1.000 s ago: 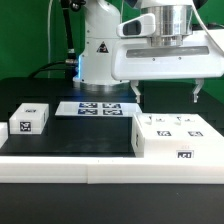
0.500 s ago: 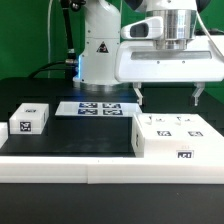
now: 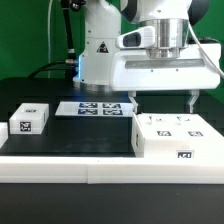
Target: Assemble cabinet
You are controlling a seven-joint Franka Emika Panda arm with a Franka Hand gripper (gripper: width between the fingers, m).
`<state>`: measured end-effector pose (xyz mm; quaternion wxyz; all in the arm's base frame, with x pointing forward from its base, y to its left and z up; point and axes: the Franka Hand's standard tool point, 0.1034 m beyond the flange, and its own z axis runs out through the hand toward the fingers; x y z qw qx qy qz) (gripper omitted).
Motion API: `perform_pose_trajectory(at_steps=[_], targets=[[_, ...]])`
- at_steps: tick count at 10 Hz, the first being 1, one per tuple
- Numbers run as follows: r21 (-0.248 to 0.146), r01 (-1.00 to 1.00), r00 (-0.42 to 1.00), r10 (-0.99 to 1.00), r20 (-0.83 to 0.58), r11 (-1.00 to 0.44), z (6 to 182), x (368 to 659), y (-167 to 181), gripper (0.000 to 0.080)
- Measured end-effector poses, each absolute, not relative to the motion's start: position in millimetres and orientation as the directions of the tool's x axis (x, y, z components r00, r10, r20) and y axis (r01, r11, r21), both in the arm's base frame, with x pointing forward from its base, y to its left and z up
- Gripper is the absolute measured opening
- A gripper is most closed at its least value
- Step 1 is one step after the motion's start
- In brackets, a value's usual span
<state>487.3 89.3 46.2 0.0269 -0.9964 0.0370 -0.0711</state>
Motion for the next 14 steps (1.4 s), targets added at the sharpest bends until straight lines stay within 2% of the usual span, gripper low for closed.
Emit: perform_pose_trajectory(at_steps=[1, 3, 5, 14], targets=[[-0.058, -0.064, 0.988, -0.072, 0.14, -0.996, 44.3, 487.0, 89.5, 0.0797], [-0.046, -0.058, 0.99, -0.064, 0.128, -0.997, 24.9, 484.5, 88.0, 0.0797], [-0.044, -0.059, 0.989, -0.064, 0.135, -0.997, 14.9, 486.1, 85.5, 0.0797], [-0.028, 0.005, 0.991, 0.001, 0.133, -1.0, 6.5, 489.0, 79.4, 0.0797]])
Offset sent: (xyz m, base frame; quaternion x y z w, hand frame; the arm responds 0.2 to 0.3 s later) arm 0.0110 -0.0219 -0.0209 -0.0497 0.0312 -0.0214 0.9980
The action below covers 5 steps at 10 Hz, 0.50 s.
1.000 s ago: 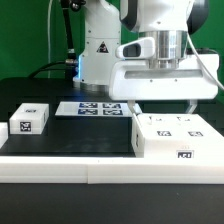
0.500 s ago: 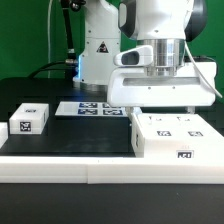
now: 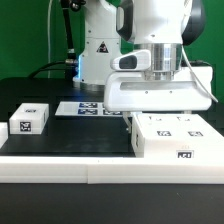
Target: Assemble cabinet
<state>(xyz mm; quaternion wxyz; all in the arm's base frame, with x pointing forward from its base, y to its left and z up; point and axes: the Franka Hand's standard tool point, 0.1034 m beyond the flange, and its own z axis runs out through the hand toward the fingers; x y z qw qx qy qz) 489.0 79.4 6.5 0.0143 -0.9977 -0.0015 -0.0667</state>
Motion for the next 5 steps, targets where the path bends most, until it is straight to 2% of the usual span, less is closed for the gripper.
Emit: perform_pose_trajectory(at_steps=[3, 4, 5], targets=[[-0.03, 0.013, 0.99, 0.008, 0.139, -0.999, 7.3, 491.4, 84.0, 0.0797], [-0.03, 0.015, 0.99, 0.01, 0.14, -0.999, 7.1, 492.3, 85.2, 0.0672], [-0.031, 0.016, 0.989, 0.011, 0.144, -0.999, 7.0, 492.5, 85.3, 0.0672]])
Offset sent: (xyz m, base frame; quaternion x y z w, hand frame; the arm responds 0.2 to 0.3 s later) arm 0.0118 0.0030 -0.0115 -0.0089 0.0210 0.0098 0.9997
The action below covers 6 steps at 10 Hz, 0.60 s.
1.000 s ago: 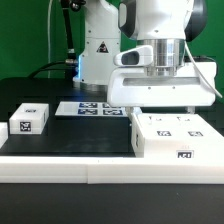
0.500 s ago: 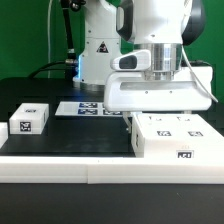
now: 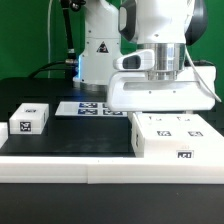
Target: Assemble cabinet
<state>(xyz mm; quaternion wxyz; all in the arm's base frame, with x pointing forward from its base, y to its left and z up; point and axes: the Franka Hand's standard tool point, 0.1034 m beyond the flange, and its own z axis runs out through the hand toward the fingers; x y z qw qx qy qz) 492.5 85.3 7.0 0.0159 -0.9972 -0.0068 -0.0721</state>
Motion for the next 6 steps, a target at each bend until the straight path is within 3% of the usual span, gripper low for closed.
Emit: perform_pose_trajectory(at_steps=[2, 3, 4, 6], targets=[[-0.031, 0.018, 0.989, 0.013, 0.146, -0.999, 6.4, 491.2, 85.3, 0.0383], [-0.03, 0.021, 0.989, 0.017, 0.146, -0.999, 6.4, 491.1, 85.3, 0.0383], [-0.029, 0.031, 0.99, 0.027, 0.14, -0.999, 5.4, 489.2, 85.7, 0.0209], [-0.028, 0.033, 0.99, 0.029, 0.14, -0.999, 5.4, 489.2, 85.7, 0.02]])
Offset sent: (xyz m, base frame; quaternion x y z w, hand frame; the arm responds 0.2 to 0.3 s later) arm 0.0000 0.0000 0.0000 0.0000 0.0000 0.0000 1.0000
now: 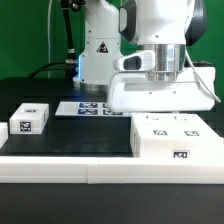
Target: Assemble cabinet
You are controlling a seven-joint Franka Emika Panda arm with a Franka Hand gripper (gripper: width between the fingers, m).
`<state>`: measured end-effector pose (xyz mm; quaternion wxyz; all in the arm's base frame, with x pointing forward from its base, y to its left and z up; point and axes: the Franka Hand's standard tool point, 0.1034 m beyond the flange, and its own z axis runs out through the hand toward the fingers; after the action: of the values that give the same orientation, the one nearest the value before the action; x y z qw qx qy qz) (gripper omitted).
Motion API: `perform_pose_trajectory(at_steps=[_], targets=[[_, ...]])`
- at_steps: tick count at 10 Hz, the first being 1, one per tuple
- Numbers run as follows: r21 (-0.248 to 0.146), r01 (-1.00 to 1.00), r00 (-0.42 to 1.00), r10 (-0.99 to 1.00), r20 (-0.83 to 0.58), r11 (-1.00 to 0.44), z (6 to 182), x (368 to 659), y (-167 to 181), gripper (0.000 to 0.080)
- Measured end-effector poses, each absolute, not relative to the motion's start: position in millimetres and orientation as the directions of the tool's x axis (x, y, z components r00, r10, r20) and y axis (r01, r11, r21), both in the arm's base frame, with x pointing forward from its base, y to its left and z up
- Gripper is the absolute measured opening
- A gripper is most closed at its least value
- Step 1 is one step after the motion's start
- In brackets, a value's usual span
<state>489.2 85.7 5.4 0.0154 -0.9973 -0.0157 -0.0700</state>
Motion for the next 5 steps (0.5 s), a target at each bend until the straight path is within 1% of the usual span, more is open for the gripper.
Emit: perform_pose_trajectory(at_steps=[4, 5], targets=[[-0.027, 0.04, 0.99, 0.036, 0.139, -0.999, 6.5, 489.2, 85.4, 0.02], [-0.025, 0.052, 0.99, 0.048, 0.129, -0.998, 16.3, 489.2, 84.4, 0.02]])
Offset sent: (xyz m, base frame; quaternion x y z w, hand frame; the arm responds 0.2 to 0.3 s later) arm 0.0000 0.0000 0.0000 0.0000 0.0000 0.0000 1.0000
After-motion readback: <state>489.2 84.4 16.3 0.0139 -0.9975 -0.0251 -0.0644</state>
